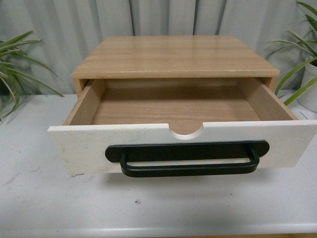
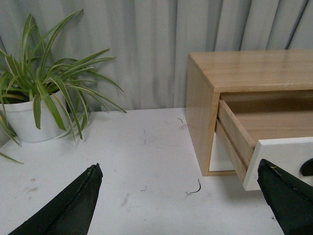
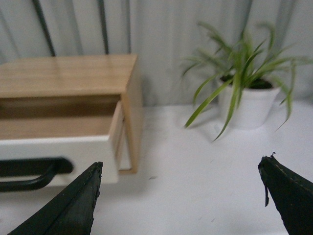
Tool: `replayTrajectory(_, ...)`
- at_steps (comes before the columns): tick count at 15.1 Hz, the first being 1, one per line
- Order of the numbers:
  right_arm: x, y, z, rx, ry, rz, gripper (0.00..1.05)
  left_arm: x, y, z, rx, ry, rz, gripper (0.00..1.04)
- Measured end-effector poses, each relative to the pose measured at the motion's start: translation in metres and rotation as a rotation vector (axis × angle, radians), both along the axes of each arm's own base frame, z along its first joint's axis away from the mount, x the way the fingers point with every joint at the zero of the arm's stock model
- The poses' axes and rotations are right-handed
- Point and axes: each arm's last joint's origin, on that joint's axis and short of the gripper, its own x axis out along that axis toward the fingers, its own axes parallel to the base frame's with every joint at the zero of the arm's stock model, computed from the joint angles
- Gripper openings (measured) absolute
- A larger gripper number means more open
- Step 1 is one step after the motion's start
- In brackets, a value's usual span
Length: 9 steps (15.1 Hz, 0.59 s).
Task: Close drawer sideways
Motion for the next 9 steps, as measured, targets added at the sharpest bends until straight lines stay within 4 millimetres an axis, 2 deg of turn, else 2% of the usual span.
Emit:
replayTrajectory(1, 0.004, -0.003, -0.002, 0.120, 0.117, 0.041, 0.98, 0.000, -0.002, -0.003, -0.069, 0.189, 0.086, 0.98)
replayTrajectory(2, 0.012, -0.007, 0.004, 0.256, 0.136, 0.023, 0.98, 0.003, -0.007, 0.004, -0.125, 0.400, 0.195, 0.98)
replayTrajectory(3, 0.021, -0.007, 0.019, 0.307, 0.090, 0.042, 0.98, 0.006, -0.006, 0.010, -0.208, 0.410, 0.318, 0.98)
replayTrajectory(4, 0.032, -0.007, 0.037, 0.305, 0.041, 0.054, 0.98, 0.010, -0.004, 0.017, -0.269, 0.368, 0.347, 0.98)
replayTrajectory(5, 0.042, -0.004, 0.047, 0.281, 0.023, 0.076, 0.98, 0.016, -0.003, 0.030, -0.303, 0.313, 0.338, 0.98)
replayTrajectory(6, 0.051, -0.001, 0.054, 0.237, 0.021, 0.097, 0.98, 0.023, -0.003, 0.041, -0.292, 0.282, 0.328, 0.98)
replayTrajectory(8, 0.080, 0.014, 0.071, -0.061, 0.016, 0.180, 0.98, 0.047, -0.014, 0.063, -0.115, 0.248, 0.206, 0.98)
replayTrajectory(9, 0.087, 0.023, 0.078, -0.257, -0.026, 0.222, 0.98, 0.057, -0.029, 0.077, 0.050, 0.238, 0.057, 0.98)
